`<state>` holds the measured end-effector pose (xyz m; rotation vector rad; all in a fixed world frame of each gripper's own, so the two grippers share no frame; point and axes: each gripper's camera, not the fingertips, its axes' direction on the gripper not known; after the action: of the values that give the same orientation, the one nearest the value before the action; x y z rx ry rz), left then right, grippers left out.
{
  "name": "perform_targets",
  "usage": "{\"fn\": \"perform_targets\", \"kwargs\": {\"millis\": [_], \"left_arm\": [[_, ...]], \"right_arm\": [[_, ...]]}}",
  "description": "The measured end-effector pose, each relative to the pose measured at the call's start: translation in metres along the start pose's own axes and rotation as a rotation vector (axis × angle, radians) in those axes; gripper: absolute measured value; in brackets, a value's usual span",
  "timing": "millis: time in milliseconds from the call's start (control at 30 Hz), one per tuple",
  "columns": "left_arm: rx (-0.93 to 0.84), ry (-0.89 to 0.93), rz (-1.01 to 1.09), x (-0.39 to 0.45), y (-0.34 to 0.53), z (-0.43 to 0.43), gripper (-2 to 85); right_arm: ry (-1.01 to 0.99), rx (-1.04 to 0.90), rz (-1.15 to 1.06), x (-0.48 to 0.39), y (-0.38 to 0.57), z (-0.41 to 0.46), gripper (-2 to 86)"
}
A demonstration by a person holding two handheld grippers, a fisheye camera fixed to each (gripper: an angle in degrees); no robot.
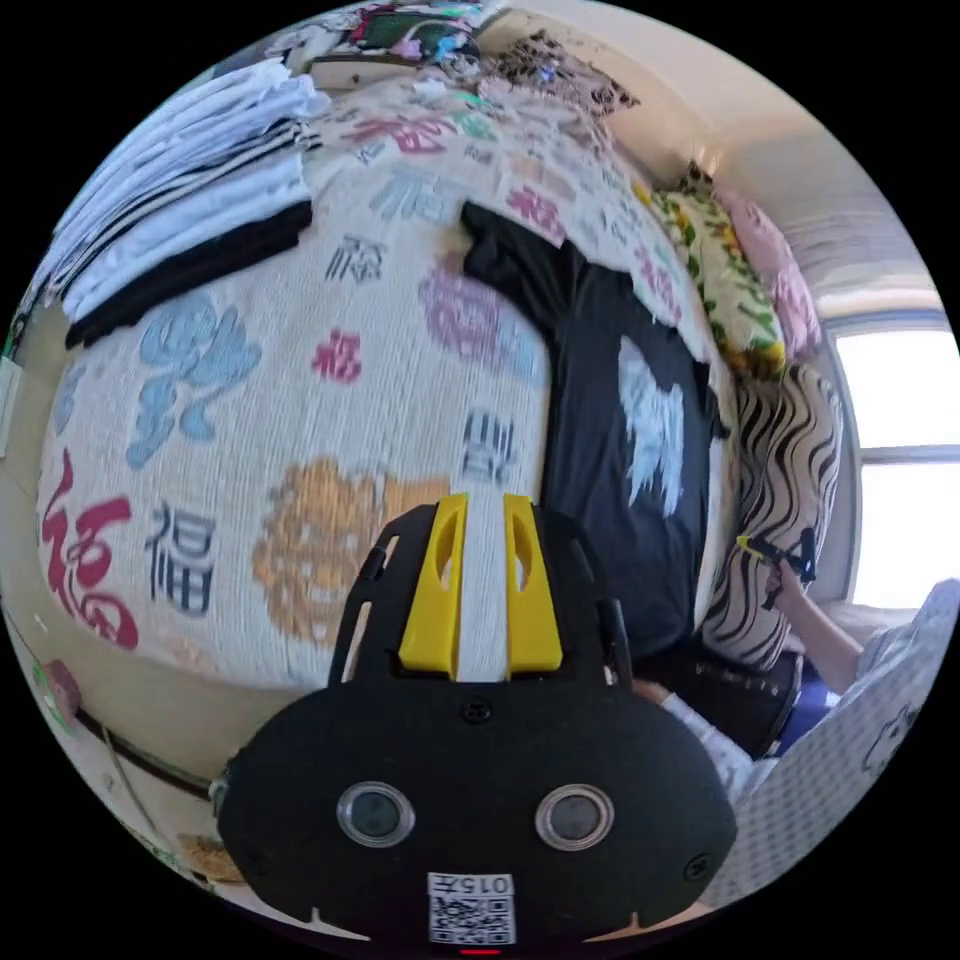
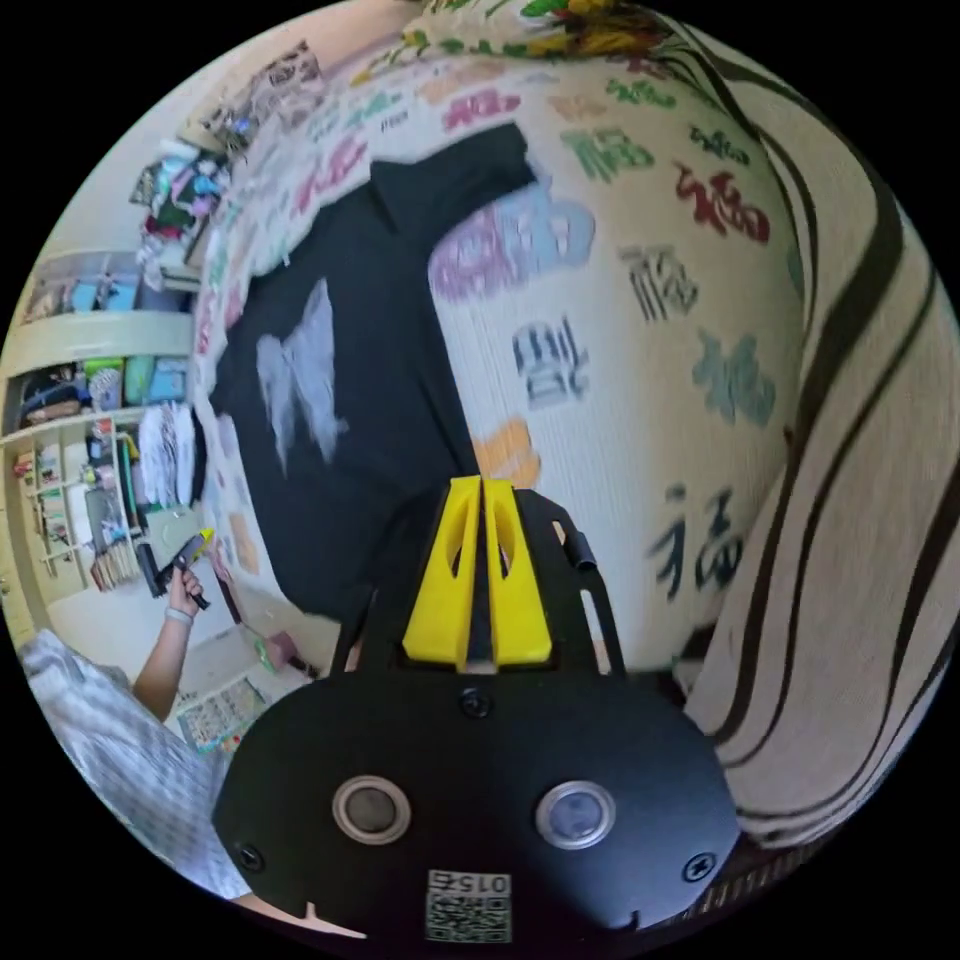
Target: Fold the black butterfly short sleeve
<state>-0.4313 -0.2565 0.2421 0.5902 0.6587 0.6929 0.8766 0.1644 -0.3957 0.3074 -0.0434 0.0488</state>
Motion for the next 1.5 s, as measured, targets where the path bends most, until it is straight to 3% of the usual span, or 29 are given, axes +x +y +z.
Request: {"fn": "perform_targets", "kwargs": {"millis": [200,300,500,600,733,933,1100,1267,1367,1500], "left_arm": [[0.244,0.166,-0.301,-0.022,-0.107,0.034,10.3],[0.3,0.191,-0.38,-0.017,-0.138,0.058,10.5],[0.176,0.114,-0.359,0.002,-0.177,0.098,2.0],[0.226,0.086,-0.352,0.007,-0.177,0.099,0.3],[0.231,0.057,-0.377,0.006,-0.172,0.114,0.2],[0.28,0.195,-0.389,0.016,-0.166,0.164,4.8],[-0.018,0.144,-0.242,0.063,-0.117,0.223,6.6],[-0.27,-0.044,-0.142,0.106,-0.058,0.284,7.9],[-0.396,-0.023,-0.121,0.128,-0.04,0.337,6.7],[-0.463,-0.141,-0.065,0.156,-0.057,0.394,2.8]], "right_arm": [[-0.151,0.223,0.088,0.012,-0.111,-0.031,8.9],[-0.122,0.197,0.14,0.018,-0.147,-0.028,10.5],[-0.162,0.097,0.187,0.019,-0.166,-0.014,2.8],[-0.209,0.134,0.215,0.031,-0.157,-0.027,1.0],[-0.145,0.128,0.214,0.038,-0.143,-0.039,0.3],[-0.215,0.074,0.112,0.028,-0.13,-0.045,2.6],[-0.091,-0.244,-0.184,-0.021,-0.066,-0.025,7.2],[-0.011,-0.476,-0.159,-0.028,0.013,0.007,7.9],[-0.015,-0.501,-0.098,-0.027,0.038,0.019,7.0],[-0.023,-0.465,-0.009,-0.027,0.042,0.019,2.4]]}}
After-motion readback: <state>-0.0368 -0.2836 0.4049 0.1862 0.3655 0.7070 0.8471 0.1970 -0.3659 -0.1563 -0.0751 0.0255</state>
